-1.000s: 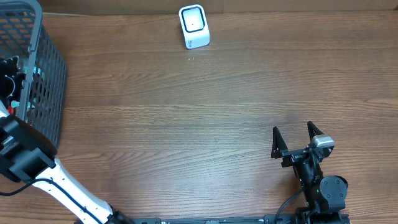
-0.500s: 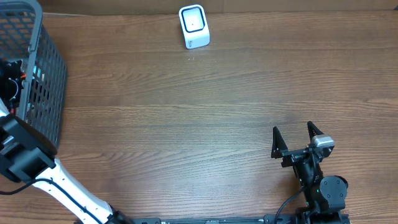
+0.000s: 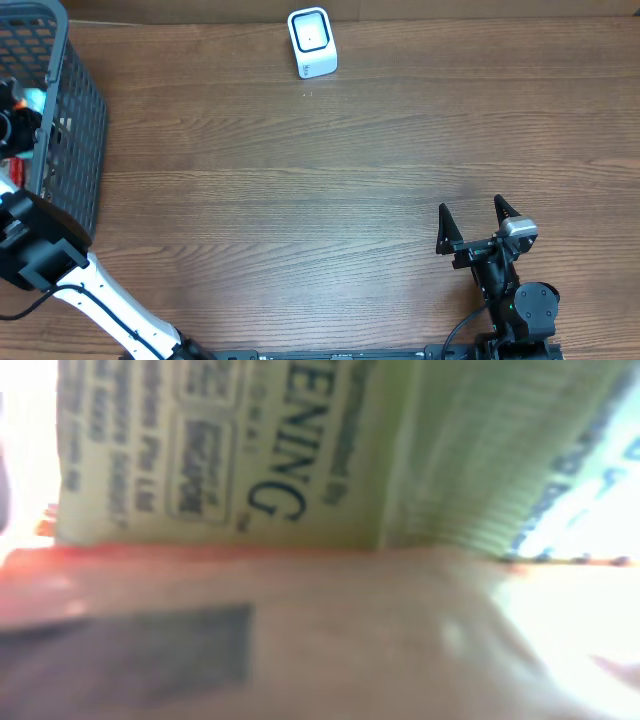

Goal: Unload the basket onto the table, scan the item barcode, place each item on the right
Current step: 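Lower the left gripper into the basket and grasp the packaged items, then lift the items out and carry them toward the scanner, then lower the left gripper and set the items on the table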

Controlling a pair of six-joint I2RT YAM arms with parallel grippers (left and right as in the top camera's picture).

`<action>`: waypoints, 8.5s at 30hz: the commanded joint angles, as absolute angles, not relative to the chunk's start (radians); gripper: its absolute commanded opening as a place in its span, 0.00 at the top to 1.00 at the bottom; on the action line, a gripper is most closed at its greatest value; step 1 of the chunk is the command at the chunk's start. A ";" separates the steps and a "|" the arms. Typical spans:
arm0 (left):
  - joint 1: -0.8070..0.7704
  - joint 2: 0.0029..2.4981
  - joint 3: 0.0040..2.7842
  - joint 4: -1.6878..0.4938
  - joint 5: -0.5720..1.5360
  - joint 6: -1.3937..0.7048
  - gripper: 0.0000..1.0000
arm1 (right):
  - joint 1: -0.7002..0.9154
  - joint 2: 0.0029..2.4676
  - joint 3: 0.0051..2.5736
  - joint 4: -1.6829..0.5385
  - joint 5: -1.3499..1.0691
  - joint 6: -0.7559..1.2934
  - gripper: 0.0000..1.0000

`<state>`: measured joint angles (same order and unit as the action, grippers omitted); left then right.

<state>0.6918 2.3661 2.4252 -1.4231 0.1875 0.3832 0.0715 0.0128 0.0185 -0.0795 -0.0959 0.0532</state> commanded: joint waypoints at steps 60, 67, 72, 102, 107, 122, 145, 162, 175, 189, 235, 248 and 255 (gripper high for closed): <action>-0.569 1.846 2.112 -1.396 0.225 -0.155 0.68 | 0.066 0.003 0.008 -0.077 -0.083 0.060 0.00; -0.711 1.846 1.831 -1.111 0.183 -0.265 0.73 | 0.066 0.003 0.008 -0.077 -0.083 0.060 0.00; -0.785 1.846 1.711 -1.002 0.042 -0.305 0.71 | 0.066 0.003 0.008 -0.077 -0.083 0.060 0.00; -0.855 1.987 1.475 -0.711 0.067 -0.373 0.65 | 0.066 0.003 0.008 -0.077 -0.083 0.060 0.00; -0.871 1.987 1.475 -0.693 0.072 -0.366 0.56 | 0.066 0.003 0.008 -0.077 -0.083 0.060 0.00; -0.884 1.977 1.522 -0.723 0.071 -0.336 0.00 | 0.066 0.003 0.008 -0.077 -0.083 0.060 0.00; -0.884 1.976 1.673 -0.879 0.067 -0.291 0.01 | 0.066 0.003 0.008 -0.077 -0.083 0.060 0.00; -0.884 1.977 1.670 -0.913 0.067 -0.291 0.23 | 0.066 0.003 0.008 -0.077 -0.083 0.060 0.00; -0.884 1.977 1.670 -0.920 0.017 -0.291 0.30 | 0.066 0.003 0.008 -0.077 -0.083 0.060 0.00; -0.884 1.977 1.624 -0.872 0.015 -0.291 0.43 | 0.066 0.003 0.008 -0.077 -0.083 0.060 0.00; -0.701 1.904 1.669 -1.064 -0.062 -0.301 0.59 | 0.066 0.003 0.008 -0.077 -0.083 0.060 0.00; -0.701 1.906 1.652 -1.098 -0.122 -0.352 0.61 | 0.066 0.003 0.008 -0.077 -0.083 0.060 0.00; -0.701 1.913 1.632 -1.111 -0.236 -0.383 0.63 | 0.066 0.003 0.008 -0.077 -0.083 0.060 0.00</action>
<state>-0.6987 1.9373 1.6459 -1.1080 -0.1596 -0.3500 0.0719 0.0128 0.0185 -0.0795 -0.0959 0.0532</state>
